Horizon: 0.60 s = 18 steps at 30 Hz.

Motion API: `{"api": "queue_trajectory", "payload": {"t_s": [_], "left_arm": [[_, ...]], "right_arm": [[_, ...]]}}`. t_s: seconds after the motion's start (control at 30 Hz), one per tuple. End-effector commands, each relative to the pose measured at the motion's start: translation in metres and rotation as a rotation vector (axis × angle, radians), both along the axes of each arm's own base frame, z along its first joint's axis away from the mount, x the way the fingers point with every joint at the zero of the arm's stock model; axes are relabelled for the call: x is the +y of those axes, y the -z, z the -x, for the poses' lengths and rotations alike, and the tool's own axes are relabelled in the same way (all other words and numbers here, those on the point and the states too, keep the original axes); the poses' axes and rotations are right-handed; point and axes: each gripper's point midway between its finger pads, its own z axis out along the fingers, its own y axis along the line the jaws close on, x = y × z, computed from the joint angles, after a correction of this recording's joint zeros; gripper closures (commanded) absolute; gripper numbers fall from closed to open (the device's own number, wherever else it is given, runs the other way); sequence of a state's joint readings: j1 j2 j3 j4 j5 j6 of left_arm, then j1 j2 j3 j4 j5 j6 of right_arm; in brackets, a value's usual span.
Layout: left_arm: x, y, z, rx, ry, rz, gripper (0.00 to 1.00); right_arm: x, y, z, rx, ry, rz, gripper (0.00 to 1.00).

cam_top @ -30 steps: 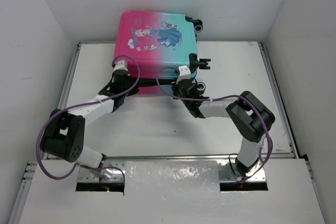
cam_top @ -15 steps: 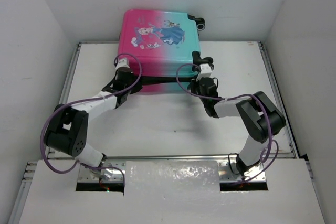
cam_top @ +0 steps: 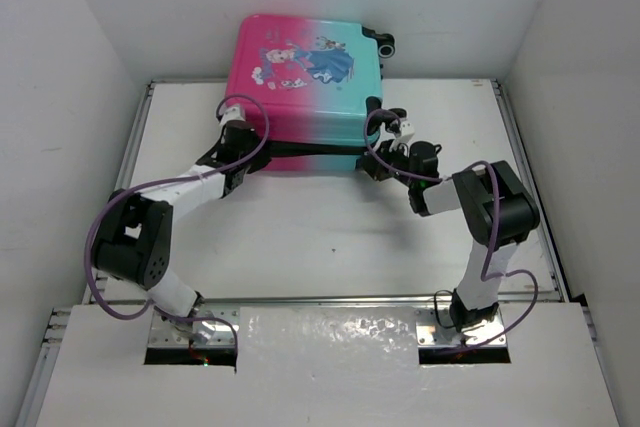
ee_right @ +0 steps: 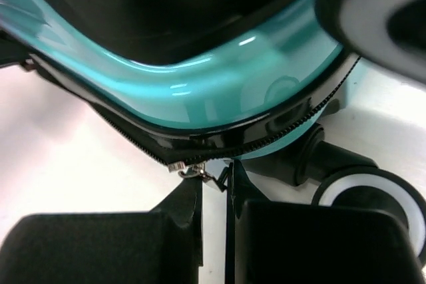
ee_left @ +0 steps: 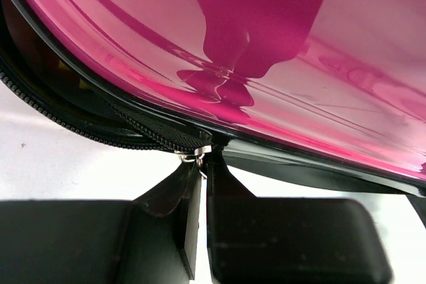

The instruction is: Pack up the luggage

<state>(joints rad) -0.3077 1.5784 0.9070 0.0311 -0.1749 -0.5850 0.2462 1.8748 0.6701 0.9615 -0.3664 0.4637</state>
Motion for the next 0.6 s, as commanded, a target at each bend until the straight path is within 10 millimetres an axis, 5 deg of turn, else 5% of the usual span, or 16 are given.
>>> {"api": "queue_trajectory", "payload": {"t_s": [0.0,0.13,0.23,0.4,0.57], "left_arm": [[0.032,0.017,-0.003,0.042,-0.082,-0.091,1.00],[0.025,0.017,-0.002,0.036,-0.050,-0.068,1.00],[0.016,0.015,-0.002,0.016,-0.016,-0.034,1.00],[0.009,0.009,-0.004,0.011,0.004,-0.010,1.00],[0.012,0.015,-0.004,0.037,-0.027,-0.010,1.00]], "right_arm": [[-0.154,-0.099,-0.083,-0.383,0.611,-0.061,1.00],[-0.176,-0.118,-0.063,-0.439,0.722,-0.041,1.00],[-0.169,-0.127,-0.063,-0.455,0.706,0.014,1.00],[-0.150,-0.085,-0.083,-0.346,0.663,0.252,1.00],[-0.204,-0.069,-0.097,-0.273,0.841,0.227,1.00]]}}
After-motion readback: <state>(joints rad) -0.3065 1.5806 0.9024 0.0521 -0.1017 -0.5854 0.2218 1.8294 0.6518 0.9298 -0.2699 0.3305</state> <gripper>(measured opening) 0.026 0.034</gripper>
